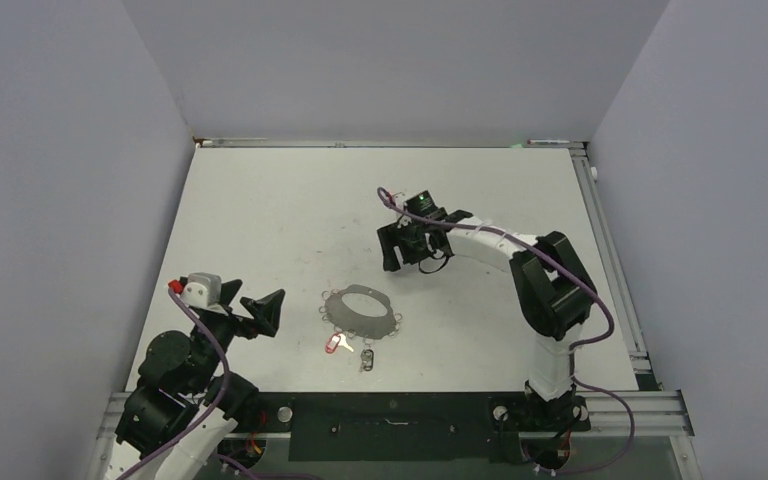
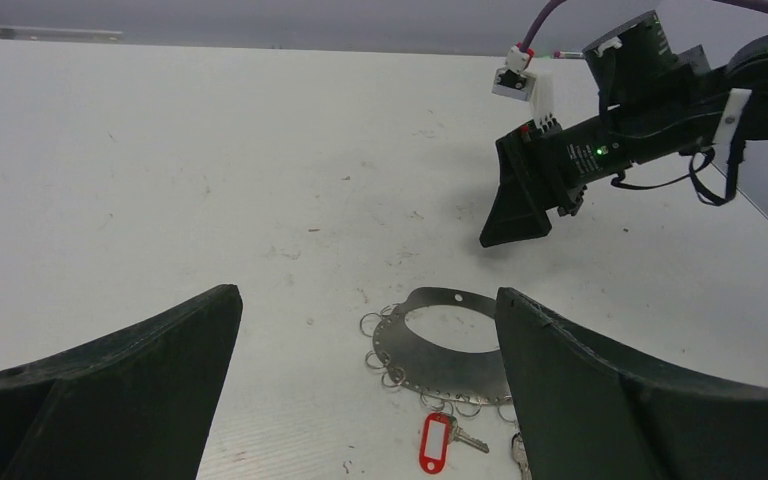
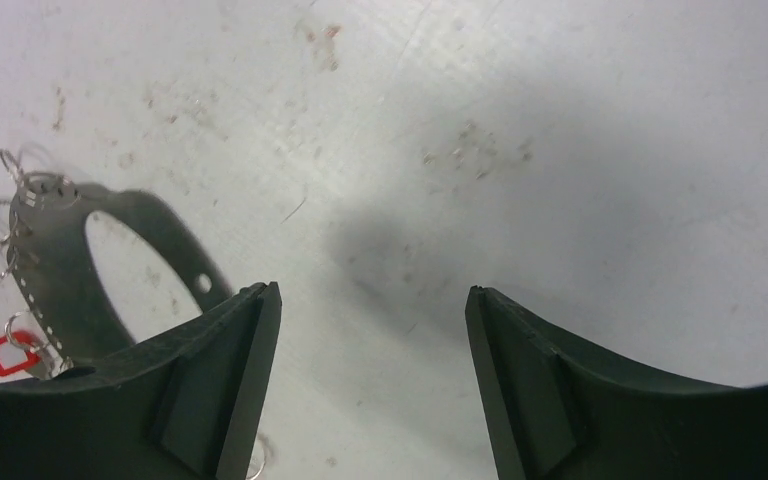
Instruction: Put the keys on the keyring
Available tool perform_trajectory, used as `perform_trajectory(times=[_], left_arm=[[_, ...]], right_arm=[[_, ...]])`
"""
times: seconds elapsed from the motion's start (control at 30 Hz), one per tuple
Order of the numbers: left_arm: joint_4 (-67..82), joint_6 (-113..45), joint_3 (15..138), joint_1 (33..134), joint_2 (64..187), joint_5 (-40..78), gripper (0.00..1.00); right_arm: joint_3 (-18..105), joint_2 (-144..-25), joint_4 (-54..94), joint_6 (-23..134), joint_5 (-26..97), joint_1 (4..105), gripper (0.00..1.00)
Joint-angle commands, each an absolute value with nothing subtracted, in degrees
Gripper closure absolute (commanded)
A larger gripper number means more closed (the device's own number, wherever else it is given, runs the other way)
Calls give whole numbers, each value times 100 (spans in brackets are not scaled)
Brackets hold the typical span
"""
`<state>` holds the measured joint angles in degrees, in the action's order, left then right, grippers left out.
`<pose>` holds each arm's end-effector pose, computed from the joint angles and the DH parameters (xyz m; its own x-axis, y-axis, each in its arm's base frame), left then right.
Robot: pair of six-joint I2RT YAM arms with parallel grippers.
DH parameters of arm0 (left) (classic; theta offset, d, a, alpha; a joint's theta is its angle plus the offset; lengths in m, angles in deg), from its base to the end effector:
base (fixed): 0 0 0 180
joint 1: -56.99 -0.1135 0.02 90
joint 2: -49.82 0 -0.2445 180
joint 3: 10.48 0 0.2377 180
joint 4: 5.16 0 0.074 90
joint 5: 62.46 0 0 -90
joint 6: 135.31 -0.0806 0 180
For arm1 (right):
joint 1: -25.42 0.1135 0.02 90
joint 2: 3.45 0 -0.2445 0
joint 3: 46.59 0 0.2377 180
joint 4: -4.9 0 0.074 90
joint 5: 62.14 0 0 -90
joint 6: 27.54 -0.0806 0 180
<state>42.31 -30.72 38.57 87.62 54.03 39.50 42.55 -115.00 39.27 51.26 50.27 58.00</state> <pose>0.0923 -0.0353 0.2920 -0.1189 -0.2160 -0.9691 0.3000 0.9226 -0.2424 0.3297 0.2472 0.1260 -0.8224 -0.3124 -0.4755 -0.5241 0.7413 0.4193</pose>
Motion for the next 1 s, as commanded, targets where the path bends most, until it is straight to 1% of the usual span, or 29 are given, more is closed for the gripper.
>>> perform_trajectory(times=[0.0, 0.07, 0.13, 0.23, 0.5, 0.67, 0.77, 0.83, 0.97], left_arm=[[4049, -3061, 3843, 8713, 5349, 3970, 4], [4061, -3028, 3848, 8702, 5362, 4126, 4], [4098, -2917, 3844, 8671, 5330, 4528, 4], [4028, -2855, 3742, 8661, 5105, 4624, 4], [4036, -2800, 3710, 8643, 5133, 4621, 4], [4009, -2808, 3682, 8625, 5078, 4536, 4], [4012, -2811, 3675, 8625, 5059, 4503, 4], [4019, -2816, 3675, 8625, 5022, 4490, 4], [4016, -2817, 3666, 8625, 5009, 4474, 4]], right_arm=[[3731, -10249, 3676, 5191, 3364, 6728, 31], [3280, -9855, 3499, 5096, 2838, 7130, 31], [2868, -9422, 3299, 4958, 2306, 7554, 31], [2402, -8780, 3150, 4618, 1654, 8226, 31], [1714, -7608, 3439, 3294, 420, 9935, 31], [1437, -7251, 3501, 2872, -424, 10468, 31], [1162, -7064, 3270, 2920, -1154, 10505, 31], [995, -7039, 3082, 3210, -1988, 10504, 31], [706, -7204, 2203, 4922, -3233, 10461, 30]])
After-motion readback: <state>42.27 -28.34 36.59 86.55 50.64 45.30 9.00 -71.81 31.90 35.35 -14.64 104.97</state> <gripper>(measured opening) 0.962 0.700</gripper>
